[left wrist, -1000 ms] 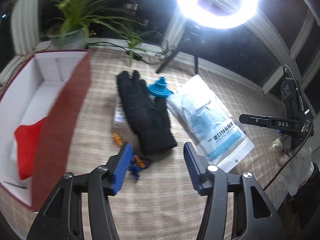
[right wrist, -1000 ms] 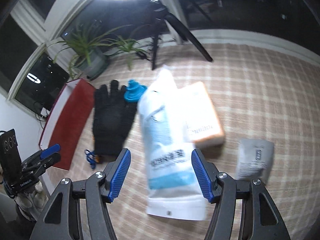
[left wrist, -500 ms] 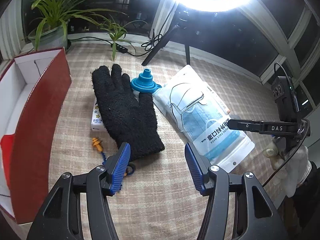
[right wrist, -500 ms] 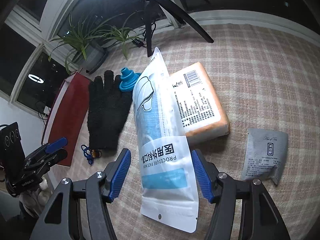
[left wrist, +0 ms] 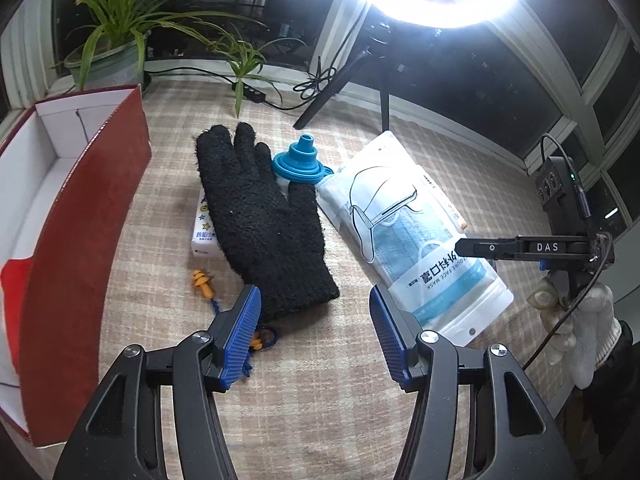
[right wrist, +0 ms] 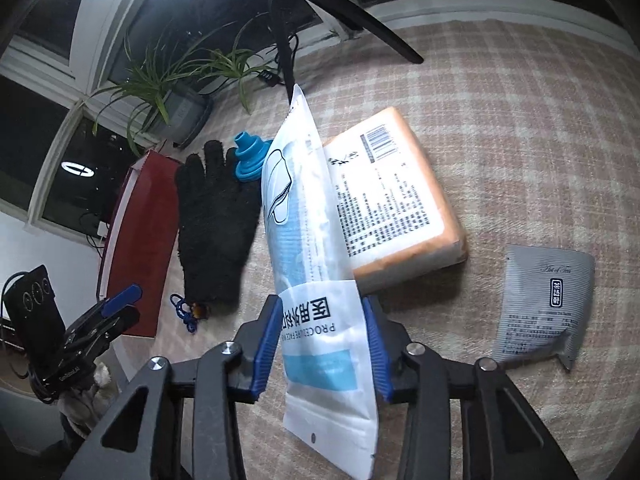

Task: Organize soft objects
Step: 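Close the right tool on the face mask bag's end, then lift the mask bag and carry it over the box, then open the right tool to drop the mask bag into the box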

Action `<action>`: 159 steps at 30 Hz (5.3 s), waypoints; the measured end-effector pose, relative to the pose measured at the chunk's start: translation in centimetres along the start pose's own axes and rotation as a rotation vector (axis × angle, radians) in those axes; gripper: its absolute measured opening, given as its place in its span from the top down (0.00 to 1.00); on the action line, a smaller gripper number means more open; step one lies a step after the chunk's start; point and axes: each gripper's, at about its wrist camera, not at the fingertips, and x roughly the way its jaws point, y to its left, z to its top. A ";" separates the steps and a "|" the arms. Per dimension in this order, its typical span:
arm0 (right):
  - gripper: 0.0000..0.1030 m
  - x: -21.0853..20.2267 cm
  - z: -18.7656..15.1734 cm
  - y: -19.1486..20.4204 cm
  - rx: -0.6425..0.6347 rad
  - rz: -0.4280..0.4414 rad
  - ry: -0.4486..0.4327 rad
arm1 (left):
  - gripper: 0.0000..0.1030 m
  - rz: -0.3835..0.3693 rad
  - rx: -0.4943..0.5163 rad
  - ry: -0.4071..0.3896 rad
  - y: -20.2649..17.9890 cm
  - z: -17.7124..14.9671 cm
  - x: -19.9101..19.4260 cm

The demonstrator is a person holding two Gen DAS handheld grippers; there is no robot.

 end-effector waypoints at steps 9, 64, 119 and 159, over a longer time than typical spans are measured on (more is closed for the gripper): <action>0.69 -1.1 -0.5 4.6 -0.096 0.061 -0.016 | 0.46 -0.034 -0.018 0.015 0.2 -0.2 0.2; 0.50 8.5 -0.6 5.3 -0.024 0.193 0.099 | 0.46 -0.052 -0.007 0.154 1.2 -3.0 4.8; 0.63 3.1 1.0 19.6 -0.257 0.136 -0.055 | 0.54 0.066 0.063 -0.110 2.3 -0.5 -4.5; 0.62 15.0 3.4 36.2 -0.343 0.239 0.070 | 0.56 0.323 -0.073 -0.123 21.4 1.3 -10.0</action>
